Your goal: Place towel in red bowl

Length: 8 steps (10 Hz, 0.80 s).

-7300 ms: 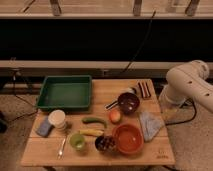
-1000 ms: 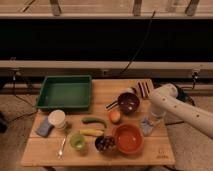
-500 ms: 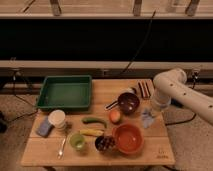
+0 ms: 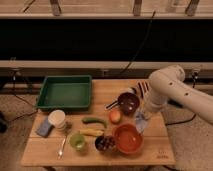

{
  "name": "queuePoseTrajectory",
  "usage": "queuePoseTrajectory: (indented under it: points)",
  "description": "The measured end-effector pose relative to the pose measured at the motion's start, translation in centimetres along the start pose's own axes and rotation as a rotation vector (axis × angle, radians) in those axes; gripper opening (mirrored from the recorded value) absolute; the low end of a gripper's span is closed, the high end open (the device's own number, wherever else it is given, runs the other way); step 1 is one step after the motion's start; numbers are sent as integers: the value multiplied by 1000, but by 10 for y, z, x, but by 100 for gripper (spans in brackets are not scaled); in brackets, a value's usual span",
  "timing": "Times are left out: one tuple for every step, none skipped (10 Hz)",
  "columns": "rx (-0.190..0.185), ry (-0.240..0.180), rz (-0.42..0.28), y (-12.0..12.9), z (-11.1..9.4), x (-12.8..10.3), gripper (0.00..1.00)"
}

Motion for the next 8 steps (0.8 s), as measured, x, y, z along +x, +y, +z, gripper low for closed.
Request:
queuePoseTrajectory:
  points:
    - [0, -6, -30, 6, 2, -15, 0]
    - [0, -14, -59, 11, 5, -29, 0]
    - [-2, -18, -82, 16, 10, -36, 0]
    - [-5, -25, -100, 19, 18, -39, 3]
    - [-6, -25, -108, 19, 24, -40, 8]
    - [-9, -32, -117, 19, 29, -43, 18]
    - [-12, -42, -121, 21, 34, -44, 29]
    - [-18, -51, -126, 21, 40, -46, 39]
